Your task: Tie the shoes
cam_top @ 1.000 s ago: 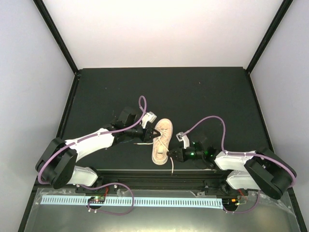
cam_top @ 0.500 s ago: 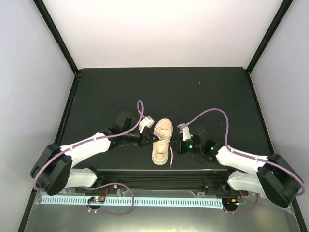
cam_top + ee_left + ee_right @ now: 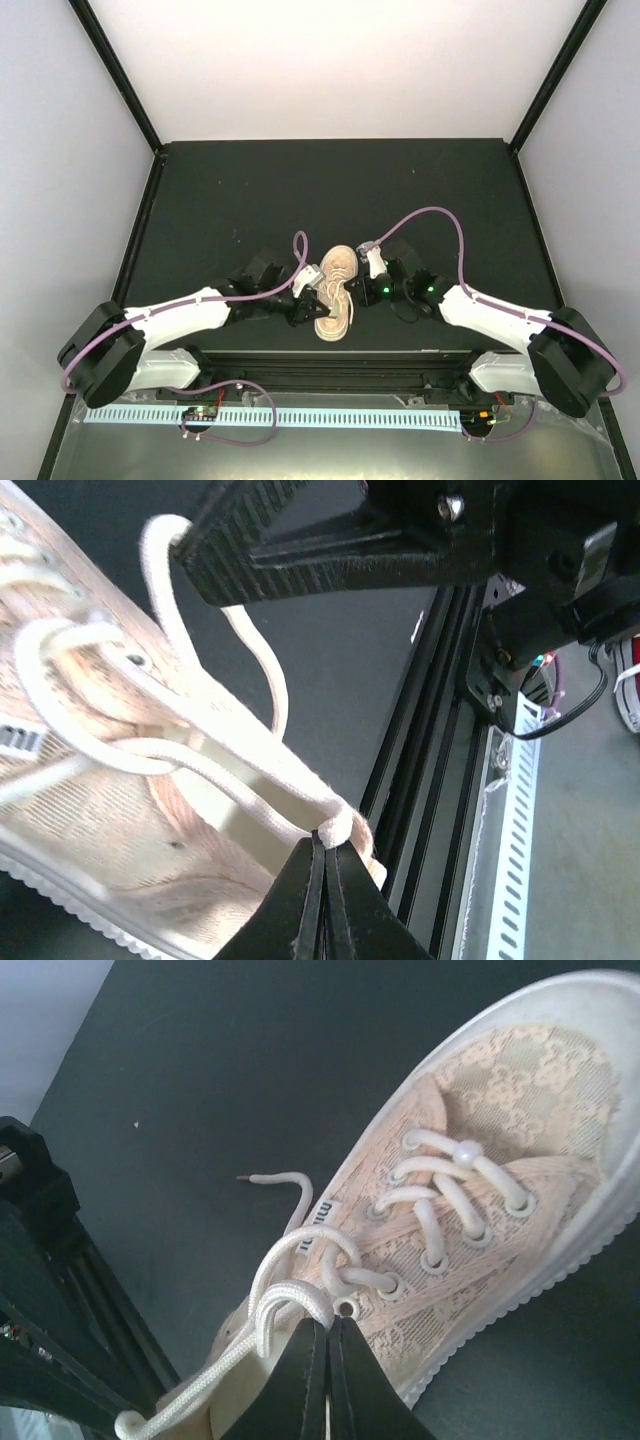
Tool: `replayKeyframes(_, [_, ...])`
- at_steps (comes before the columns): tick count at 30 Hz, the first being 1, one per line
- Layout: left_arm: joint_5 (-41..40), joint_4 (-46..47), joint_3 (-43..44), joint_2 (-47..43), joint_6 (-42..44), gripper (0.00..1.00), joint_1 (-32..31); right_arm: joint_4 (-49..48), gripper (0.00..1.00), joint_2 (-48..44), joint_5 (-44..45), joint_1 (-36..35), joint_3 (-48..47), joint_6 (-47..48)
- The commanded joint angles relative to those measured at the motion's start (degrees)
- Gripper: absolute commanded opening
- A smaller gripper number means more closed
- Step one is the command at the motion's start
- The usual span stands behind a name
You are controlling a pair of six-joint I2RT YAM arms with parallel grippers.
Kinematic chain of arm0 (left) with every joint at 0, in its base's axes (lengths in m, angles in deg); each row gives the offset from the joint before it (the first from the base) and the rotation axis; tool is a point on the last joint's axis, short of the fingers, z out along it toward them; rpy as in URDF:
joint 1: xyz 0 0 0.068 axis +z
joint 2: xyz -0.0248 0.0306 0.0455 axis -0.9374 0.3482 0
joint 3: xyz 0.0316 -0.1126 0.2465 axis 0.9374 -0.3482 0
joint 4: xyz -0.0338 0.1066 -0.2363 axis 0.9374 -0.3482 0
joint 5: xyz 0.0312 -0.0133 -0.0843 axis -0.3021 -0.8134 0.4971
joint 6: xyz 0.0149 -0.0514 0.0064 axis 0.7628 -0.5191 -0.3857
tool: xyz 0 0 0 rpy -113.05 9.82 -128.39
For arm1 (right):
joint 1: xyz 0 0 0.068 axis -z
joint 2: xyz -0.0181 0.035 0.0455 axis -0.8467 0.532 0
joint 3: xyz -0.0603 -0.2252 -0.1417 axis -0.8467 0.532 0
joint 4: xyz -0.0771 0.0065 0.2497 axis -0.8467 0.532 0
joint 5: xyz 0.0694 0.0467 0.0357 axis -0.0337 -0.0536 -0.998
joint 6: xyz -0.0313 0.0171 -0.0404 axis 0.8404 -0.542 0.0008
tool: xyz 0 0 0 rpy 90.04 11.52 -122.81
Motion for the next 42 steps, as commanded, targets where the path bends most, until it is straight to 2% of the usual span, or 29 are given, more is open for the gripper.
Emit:
replayKeyframes(1, [-3.4, 0.2, -1.0, -0.1, -2.2, 0.01, -2.6, -0.7, 0.01, 2.2, -4.6, -0.6, -1.1, 2.3])
replayKeyframes(6, [-7.1, -3.0, -1.2, -1.6, -5.3, 0.04, -2.9, -1.2, 0.02, 3.1, -5.1, -1.4, -0.7, 2.3])
replayKeyframes(9, [-8.4, -3.8, -3.4, -6.9, -7.6, 0.24, -2.9, -1.1, 0.02, 2.8, -4.4, -1.5, -0.2, 2.3])
replayKeyframes(12, [-11.2, -8.9, -3.5, -13.2, -9.0, 0.41, -2.9, -1.3, 0.02, 2.9, -4.4, -1.5, 0.1, 2.2])
replayKeyframes(15, [-15.2, -13.3, -2.3, -17.9, -10.1, 0.54, -2.6, -1.3, 0.02, 3.0, -4.3, -1.4, 0.2, 2.2])
replayKeyframes(17, [-17.4, -13.0, -1.8, -19.6, -11.6, 0.56, -2.0, -1.2, 0.02, 3.0, -4.2, -1.5, 0.2, 2.2])
replayKeyframes(20, [-17.3, -9.1, -1.1, -18.5, -13.5, 0.56, 0.1, -1.3, 0.02, 2.9, -4.3, -1.6, 0.2, 2.2])
replayKeyframes(27, [-9.5, -7.4, 8.7, -2.2, -12.3, 0.48, 3.0, -1.1, 0.02, 2.7, -4.0, -1.5, 0.2, 2.1])
replayKeyframes(31, [-8.4, -6.7, 11.6, 4.0, -11.0, 0.44, 3.1, -1.1, 0.02, 2.5, -4.0, -1.5, 0.0, 2.1])
replayKeyframes(35, [-8.5, -6.3, 12.4, 7.4, -10.3, 0.37, 3.5, -0.8, 0.02, 2.2, -3.9, -1.6, -0.1, 2.1])
replayKeyframes(39, [-6.7, -5.4, 12.7, 9.8, -10.0, 0.23, 3.5, -0.7, 0.02, 2.6, -4.1, -1.6, -0.4, 2.3])
replayKeyframes(42, [-7.0, -5.3, 12.5, 10.4, -9.8, 0.22, 3.6, -0.8, 0.02, 3.0, -4.3, -1.6, -0.7, 2.4])
